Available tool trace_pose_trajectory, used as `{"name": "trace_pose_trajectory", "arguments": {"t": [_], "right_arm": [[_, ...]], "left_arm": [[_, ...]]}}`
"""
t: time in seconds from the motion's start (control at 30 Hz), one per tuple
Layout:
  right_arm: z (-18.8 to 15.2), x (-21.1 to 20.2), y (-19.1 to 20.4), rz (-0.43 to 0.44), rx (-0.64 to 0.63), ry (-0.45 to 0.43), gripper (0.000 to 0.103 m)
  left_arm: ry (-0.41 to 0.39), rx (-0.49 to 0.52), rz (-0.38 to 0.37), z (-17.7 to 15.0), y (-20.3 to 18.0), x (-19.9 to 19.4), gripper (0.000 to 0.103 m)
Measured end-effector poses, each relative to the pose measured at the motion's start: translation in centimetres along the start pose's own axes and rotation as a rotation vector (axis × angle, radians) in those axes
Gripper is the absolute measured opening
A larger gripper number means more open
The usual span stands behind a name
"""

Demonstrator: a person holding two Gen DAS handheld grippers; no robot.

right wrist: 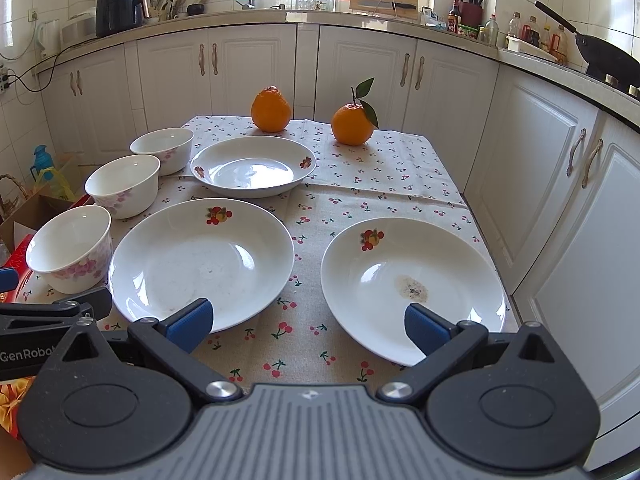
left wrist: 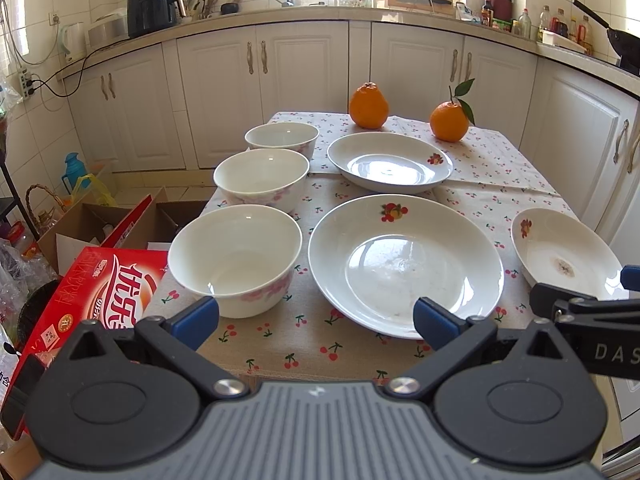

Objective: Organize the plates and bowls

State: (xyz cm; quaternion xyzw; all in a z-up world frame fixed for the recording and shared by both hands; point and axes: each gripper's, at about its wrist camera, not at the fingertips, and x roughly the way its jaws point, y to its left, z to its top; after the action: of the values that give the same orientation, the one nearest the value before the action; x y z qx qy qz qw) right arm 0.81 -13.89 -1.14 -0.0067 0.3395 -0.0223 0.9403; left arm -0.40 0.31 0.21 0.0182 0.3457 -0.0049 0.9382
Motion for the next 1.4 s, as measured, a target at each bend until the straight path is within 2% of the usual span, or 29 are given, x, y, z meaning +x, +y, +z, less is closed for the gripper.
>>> {"name": "trace_pose_trajectory", "arguments": {"t": [1.07,1.4], "right_arm": [[0.04,-0.17,-0.07,-0.001,-0.004,-0.005,0.103],[0.69,-0.05,-0.36,0.01,-0.021,-0.016,0.103]], "left_arm": [[0.004,0.005,-0.001,0.01,-0.26,0.12,0.102],[-0.006,0.014,-0.038,0.67,-0.24,0.59,0.102]]}}
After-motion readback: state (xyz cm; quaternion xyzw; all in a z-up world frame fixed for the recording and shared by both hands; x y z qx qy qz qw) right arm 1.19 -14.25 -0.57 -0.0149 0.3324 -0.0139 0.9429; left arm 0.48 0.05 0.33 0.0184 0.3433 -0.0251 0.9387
